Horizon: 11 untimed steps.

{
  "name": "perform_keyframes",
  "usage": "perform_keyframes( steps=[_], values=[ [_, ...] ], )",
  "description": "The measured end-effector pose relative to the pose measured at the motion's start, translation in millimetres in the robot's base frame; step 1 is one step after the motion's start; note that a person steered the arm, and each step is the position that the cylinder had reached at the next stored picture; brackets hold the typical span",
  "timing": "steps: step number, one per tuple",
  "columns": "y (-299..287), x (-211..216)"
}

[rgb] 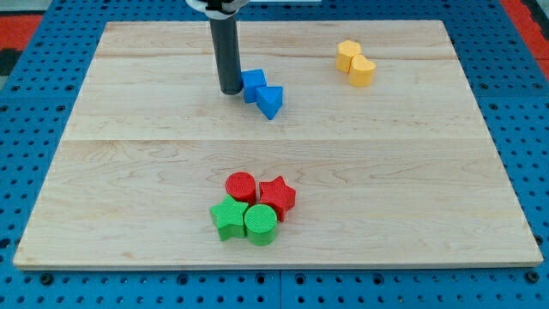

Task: Move your arm slightly to the top right

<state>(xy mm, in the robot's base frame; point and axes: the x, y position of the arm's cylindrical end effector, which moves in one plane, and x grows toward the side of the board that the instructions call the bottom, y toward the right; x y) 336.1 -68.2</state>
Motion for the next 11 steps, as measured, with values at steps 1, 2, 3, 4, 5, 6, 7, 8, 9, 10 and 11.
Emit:
perform_keyframes(
  steps=[1,2,3,4,5,6,7,8,9,10,11],
  values=[
    [2.1,-34.7],
    [21.6,-32.7],
    [24.3,-16.5],
    [26.6,-20.0],
    [66.2,-59.6],
    [123.8,-102.7],
    [187.8,-129.4],
    [244.3,-123.1],
    [240.9,-103.8],
    [232.5,-79.6],
    [215.2,-58.1]
  ],
)
